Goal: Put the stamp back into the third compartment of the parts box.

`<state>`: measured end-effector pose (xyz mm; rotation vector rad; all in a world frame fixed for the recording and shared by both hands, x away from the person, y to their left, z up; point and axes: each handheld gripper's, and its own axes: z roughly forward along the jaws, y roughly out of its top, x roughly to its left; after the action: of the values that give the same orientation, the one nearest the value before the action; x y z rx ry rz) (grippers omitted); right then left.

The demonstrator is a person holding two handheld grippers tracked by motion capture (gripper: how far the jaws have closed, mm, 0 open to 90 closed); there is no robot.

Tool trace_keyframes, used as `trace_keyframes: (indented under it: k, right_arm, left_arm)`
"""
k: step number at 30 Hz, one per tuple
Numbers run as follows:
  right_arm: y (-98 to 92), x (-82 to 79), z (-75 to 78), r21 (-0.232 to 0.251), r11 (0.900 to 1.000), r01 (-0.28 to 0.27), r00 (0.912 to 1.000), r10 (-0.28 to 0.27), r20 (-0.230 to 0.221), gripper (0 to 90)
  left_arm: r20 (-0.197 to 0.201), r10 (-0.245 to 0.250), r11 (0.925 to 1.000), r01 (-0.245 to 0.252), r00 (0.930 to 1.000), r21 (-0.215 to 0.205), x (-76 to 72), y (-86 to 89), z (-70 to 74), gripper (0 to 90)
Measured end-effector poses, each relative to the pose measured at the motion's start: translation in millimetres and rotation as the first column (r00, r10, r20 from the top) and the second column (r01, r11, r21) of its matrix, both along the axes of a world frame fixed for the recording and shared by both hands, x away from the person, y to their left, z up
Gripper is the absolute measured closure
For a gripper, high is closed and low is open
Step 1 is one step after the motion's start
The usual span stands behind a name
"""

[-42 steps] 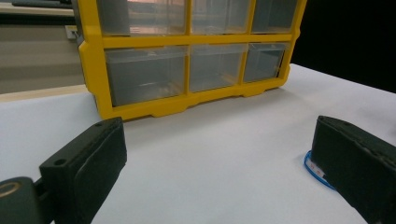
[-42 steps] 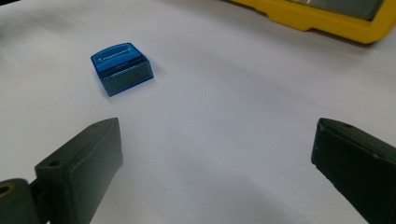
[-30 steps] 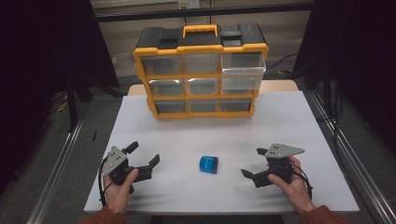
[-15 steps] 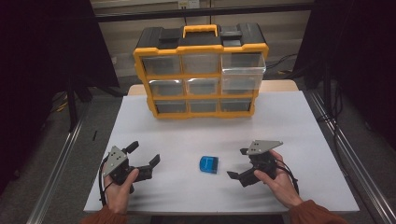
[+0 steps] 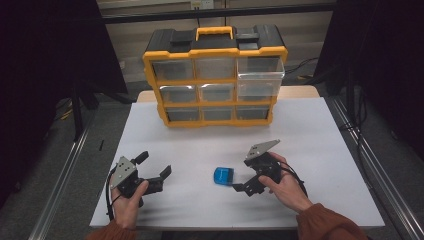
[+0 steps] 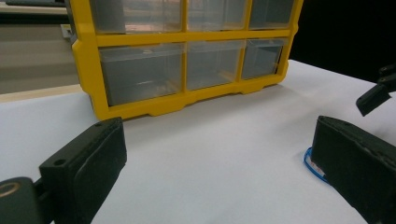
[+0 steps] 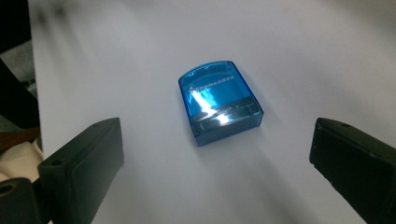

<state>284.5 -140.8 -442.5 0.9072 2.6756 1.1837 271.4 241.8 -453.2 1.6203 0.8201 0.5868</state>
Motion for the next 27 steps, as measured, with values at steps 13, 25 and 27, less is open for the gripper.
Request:
trace_keyframes:
  k: [13,25,27]
  right_arm:
    - [28.4,28.8,-4.1,-0.093,0.992,-0.088,0.9920,0.079,-0.098,3.8]
    - [44.2,44.0,-2.7,-0.150,0.970,-0.189,0.9752,0.168,-0.144,10.4]
    - [46.0,46.9,-2.8,-0.151,0.967,-0.203,0.9705,0.179,-0.162,13.9]
  left_arm:
    - [0.004,0.009,0.9999,-0.010,0.9999,0.006,-0.3,0.2,-0.1,3.7]
    - [0.002,0.007,1.0000,-0.007,1.0000,0.007,-0.3,0.5,0.0,3.7]
    - [-0.002,-0.002,1.0000,0.002,1.0000,0.004,0.2,0.1,-0.3,3.7]
